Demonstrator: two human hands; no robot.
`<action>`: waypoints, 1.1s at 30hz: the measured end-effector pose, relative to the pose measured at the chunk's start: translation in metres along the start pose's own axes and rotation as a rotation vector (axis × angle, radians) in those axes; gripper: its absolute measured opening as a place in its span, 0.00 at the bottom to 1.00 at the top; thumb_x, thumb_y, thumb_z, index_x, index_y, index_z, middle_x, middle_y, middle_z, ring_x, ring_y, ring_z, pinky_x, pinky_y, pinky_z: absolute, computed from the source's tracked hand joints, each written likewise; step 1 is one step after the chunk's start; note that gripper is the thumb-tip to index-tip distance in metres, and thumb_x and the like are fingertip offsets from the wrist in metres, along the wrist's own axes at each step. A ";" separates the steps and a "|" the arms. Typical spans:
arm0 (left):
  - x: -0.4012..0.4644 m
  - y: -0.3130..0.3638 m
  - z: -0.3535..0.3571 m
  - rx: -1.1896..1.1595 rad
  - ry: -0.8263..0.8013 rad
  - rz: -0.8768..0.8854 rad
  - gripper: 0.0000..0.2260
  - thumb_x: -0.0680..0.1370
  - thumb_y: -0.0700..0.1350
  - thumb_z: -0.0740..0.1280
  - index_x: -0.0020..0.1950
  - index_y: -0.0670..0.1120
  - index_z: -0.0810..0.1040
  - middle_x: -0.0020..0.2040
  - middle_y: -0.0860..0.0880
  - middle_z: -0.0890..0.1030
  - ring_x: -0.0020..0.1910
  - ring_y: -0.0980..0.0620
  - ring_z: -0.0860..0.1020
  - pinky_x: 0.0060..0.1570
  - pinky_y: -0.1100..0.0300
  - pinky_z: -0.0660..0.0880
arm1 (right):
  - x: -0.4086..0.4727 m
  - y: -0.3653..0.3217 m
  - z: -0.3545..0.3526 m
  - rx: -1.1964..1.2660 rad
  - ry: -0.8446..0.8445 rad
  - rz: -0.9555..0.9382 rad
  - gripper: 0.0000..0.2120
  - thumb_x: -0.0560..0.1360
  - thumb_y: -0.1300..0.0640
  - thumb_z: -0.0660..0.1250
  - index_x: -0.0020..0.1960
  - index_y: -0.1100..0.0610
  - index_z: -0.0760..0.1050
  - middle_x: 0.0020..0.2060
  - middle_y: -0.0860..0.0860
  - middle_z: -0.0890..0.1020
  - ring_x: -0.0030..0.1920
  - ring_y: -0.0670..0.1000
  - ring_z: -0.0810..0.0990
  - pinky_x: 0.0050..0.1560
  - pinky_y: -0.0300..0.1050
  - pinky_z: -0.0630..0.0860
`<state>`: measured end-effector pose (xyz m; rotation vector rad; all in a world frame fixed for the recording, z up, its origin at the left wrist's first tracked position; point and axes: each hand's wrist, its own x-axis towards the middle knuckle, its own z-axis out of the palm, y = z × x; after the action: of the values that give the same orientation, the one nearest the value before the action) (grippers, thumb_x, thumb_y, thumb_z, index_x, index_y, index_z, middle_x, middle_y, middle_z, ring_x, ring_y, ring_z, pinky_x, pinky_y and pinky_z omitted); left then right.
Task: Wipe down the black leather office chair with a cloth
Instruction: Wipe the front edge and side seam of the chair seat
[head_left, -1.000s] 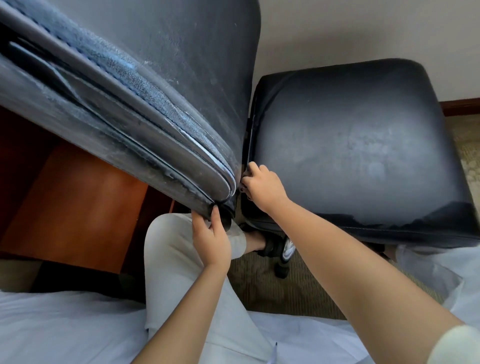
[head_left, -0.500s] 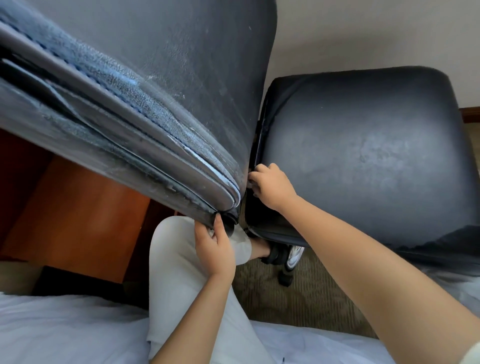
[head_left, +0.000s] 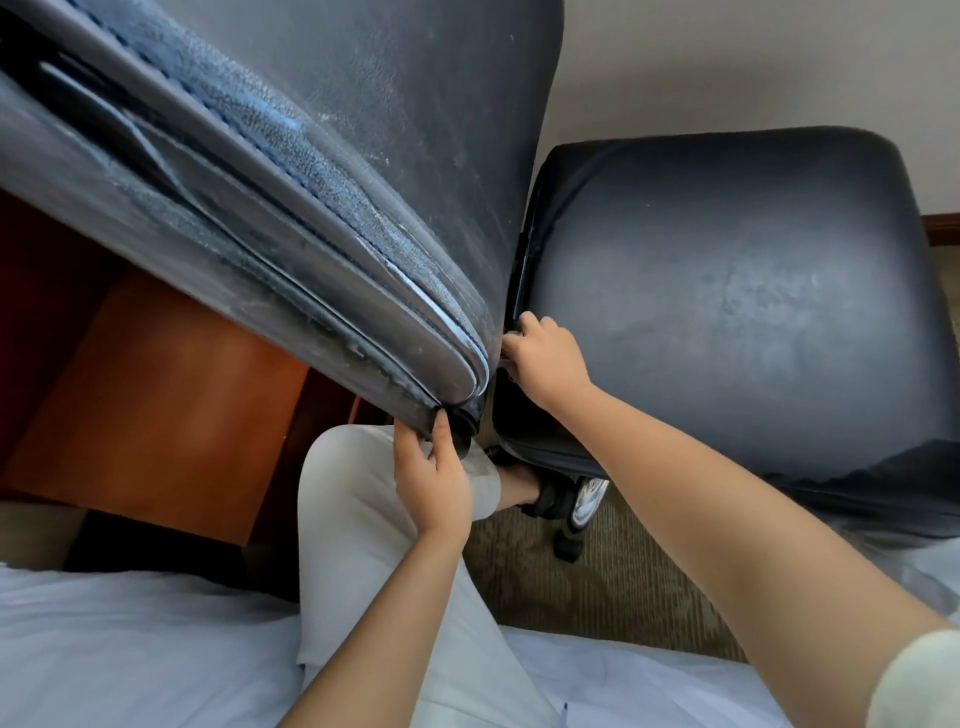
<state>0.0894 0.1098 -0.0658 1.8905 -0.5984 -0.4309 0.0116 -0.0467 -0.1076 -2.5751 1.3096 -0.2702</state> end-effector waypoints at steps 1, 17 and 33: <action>0.000 0.000 0.001 -0.010 0.001 -0.001 0.15 0.80 0.43 0.63 0.66 0.43 0.72 0.55 0.52 0.77 0.50 0.62 0.74 0.44 0.82 0.66 | 0.007 0.001 0.000 -0.021 -0.005 0.031 0.05 0.72 0.62 0.66 0.47 0.59 0.77 0.47 0.58 0.73 0.44 0.60 0.72 0.36 0.48 0.60; -0.014 -0.003 0.008 -0.014 0.075 0.012 0.08 0.79 0.38 0.64 0.58 0.42 0.74 0.48 0.58 0.76 0.45 0.71 0.76 0.44 0.80 0.69 | 0.028 0.007 -0.019 -0.061 -0.113 0.094 0.08 0.75 0.65 0.60 0.51 0.60 0.76 0.53 0.57 0.71 0.50 0.60 0.70 0.40 0.48 0.62; -0.031 0.003 0.005 -0.047 0.018 -0.038 0.20 0.80 0.46 0.63 0.72 0.44 0.68 0.60 0.45 0.78 0.54 0.54 0.76 0.53 0.63 0.70 | -0.124 -0.022 -0.009 -0.161 0.006 -0.085 0.15 0.55 0.56 0.80 0.39 0.54 0.79 0.34 0.51 0.75 0.30 0.52 0.72 0.29 0.42 0.59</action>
<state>0.0608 0.1230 -0.0645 1.8614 -0.5366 -0.4488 -0.0461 0.0660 -0.0990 -2.7699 1.2748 -0.1947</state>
